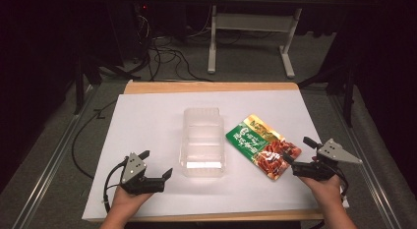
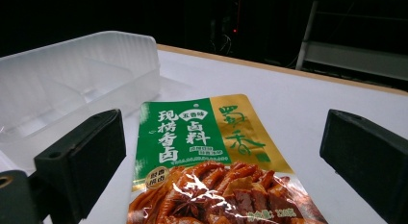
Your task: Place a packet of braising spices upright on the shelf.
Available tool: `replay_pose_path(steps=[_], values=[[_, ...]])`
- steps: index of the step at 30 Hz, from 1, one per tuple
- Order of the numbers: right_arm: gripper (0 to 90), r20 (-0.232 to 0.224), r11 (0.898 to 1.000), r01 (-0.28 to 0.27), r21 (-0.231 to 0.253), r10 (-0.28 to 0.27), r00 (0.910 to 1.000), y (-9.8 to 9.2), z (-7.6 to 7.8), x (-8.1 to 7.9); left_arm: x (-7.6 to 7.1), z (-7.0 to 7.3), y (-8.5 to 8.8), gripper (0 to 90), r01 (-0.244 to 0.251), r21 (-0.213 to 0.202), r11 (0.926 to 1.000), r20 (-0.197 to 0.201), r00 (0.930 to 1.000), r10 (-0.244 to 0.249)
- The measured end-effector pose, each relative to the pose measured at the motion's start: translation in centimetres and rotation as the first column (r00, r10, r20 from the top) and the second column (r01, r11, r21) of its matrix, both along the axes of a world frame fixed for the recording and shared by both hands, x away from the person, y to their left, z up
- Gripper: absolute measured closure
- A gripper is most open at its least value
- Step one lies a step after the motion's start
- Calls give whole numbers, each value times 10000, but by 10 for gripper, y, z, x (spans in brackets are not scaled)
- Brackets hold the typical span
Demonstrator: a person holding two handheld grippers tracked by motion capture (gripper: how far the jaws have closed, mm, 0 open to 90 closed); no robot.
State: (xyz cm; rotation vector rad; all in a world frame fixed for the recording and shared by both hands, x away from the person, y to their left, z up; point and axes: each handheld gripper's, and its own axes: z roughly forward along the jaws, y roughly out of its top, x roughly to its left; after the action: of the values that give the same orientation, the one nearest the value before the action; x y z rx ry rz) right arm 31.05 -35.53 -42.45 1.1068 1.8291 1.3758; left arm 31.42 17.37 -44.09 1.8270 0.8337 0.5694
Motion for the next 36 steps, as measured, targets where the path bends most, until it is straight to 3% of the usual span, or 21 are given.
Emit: replay_pose_path(steps=[7, 11, 17, 19, 23, 26, 31, 34, 35, 36], values=[[11, 258, 9997, -82, -243, 88, 9996, 6, 3, -5, 2, -1, -1, 5, -144, -6, 9999, -38, 9999, 144], [13, 127, 9996, -106, -265, 110, 9999, 7, 1, -3, 2, -1, 0, 3, -207, -50, 9998, -5, 9998, 207], [42, -252, 9994, -36, -356, 27, 9997, 4, -5, 3, 2, -1, 0, 2, -226, -130, 9997, -36, 9997, 225], [60, -606, 9995, 96, -292, -113, 9981, 2, -8, 9, 2, -1, 0, 3, -209, -133, 9997, -18, 9998, 209], [189, -1186, 9980, 473, -410, -519, 9916, -2, -17, 19, 3, -2, -1, 3, -143, -87, 9999, -123, 9998, 142], [265, -1569, 9965, 715, -442, -776, 9846, -5, -21, 27, 3, -2, -1, 4, -80, -47, 10000, -116, 9999, 79], [321, -2331, 9913, 1232, -460, -1305, 9637, -15, -27, 40, 2, -2, 0, 7, -84, -66, 9999, -61, 9999, 83], [356, -2907, 9875, 1556, -241, -1559, 9440, -25, -33, 46, 3, -2, 0, 8, -59, -25, 10000, -81, 9999, 59], [356, -2907, 9875, 1556, -241, -1559, 9440, -25, -33, 46, 3, -2, 0, 9, -59, -25, 10000, -81, 9999, 59], [372, -3365, 9847, 1728, -217, -1699, 9262, -34, -39, 52, 3, -2, 0, 9, -46, -17, 10000, -95, 9999, 46]])
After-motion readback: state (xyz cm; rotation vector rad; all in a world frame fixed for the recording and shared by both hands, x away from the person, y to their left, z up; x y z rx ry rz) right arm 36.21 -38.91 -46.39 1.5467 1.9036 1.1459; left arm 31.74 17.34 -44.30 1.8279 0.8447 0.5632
